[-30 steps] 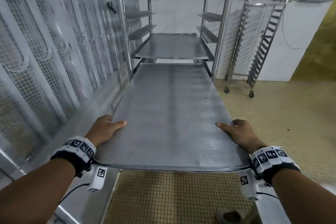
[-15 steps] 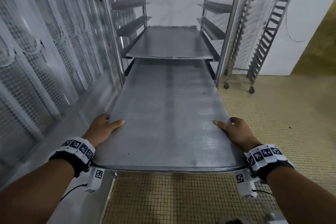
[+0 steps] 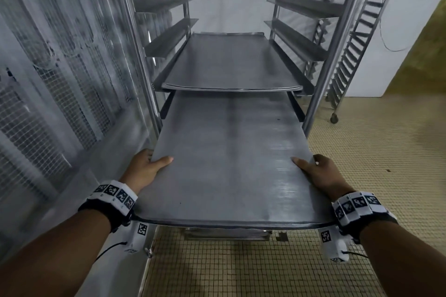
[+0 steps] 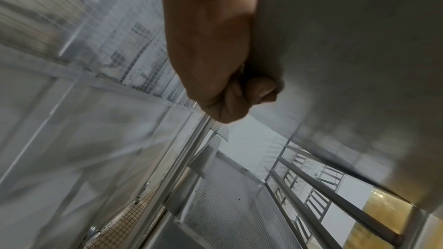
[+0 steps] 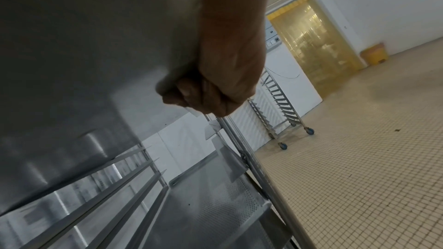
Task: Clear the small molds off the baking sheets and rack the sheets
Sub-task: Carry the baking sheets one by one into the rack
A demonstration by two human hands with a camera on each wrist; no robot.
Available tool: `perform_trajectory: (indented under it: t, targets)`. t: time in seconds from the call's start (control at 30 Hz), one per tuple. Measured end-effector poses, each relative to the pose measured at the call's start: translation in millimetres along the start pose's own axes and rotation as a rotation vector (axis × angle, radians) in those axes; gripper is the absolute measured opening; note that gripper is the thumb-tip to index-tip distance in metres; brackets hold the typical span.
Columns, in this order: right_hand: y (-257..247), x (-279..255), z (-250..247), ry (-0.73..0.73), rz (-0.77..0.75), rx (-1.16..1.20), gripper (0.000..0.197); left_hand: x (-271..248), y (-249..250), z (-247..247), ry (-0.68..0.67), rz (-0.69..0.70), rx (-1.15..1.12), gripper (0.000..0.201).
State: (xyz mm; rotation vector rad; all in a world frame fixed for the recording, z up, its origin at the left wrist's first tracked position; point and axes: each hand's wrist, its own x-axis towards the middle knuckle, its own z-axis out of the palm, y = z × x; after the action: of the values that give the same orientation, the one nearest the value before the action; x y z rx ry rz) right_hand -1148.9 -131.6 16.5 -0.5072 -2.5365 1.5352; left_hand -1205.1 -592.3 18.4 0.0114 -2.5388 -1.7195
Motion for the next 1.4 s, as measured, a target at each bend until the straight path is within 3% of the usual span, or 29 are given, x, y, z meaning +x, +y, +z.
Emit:
perform_trajectory:
  t: [0.33,0.63,0.83,0.93,0.97,1.07,1.17,1.23,1.3,1.33,1.4]
  targets:
    - [-29.9,54.4,1.7,-0.006,0.048,-0.06,0.058,73.0,10.0,3.1,-0.096,0.0,0.052,0.021]
    - [-51.9,74.8,4.8,-0.028,0.037,-0.1,0.036,97.4,25.5,8.3,-0.053,-0.012,0.1,0.012]
    - [-51.9,80.0,4.9,-0.008,0.027,-0.116,0.03,102.8,21.4,11.7,-0.023,-0.009,0.112,0.018]
    - [-58.1,77.7,-1.0,-0.026,0.005,-0.201,0.032,110.4,17.6,4.8,-0.062,0.003,0.257,0.039]
    - [-60.4,74.8,-4.6,-0.035,0.003,-0.24,0.038,110.5,17.9,1.1,-0.068,-0.006,0.332,0.05]
    - [-57.5,69.6,-16.4,-0.035,0.047,-0.33,0.082,106.8,17.6,-14.4,-0.161,0.007,0.533,0.068]
    - [-63.4,53.4,-27.8,-0.082,-0.027,-0.443,0.115,95.7,22.4,-23.0,-0.247,0.086,0.734,0.095]
    - [-80.2,35.1,-29.0,-0.148,-0.137,-0.586,0.111,88.0,31.1,-21.4,-0.277,0.127,0.865,0.097]
    - [-104.4,10.3,-23.9,-0.24,-0.271,-0.777,0.082,73.5,48.2,-11.8,-0.348,0.149,0.897,0.103]
    - [-112.9,0.6,-20.0,-0.287,-0.329,-0.834,0.082,62.2,59.3,-4.9,-0.399,0.153,0.911,0.103]
    - [-120.9,-10.5,-6.0,-0.378,-0.396,-0.859,0.098,39.9,76.5,12.1,-0.519,0.174,0.962,0.108]
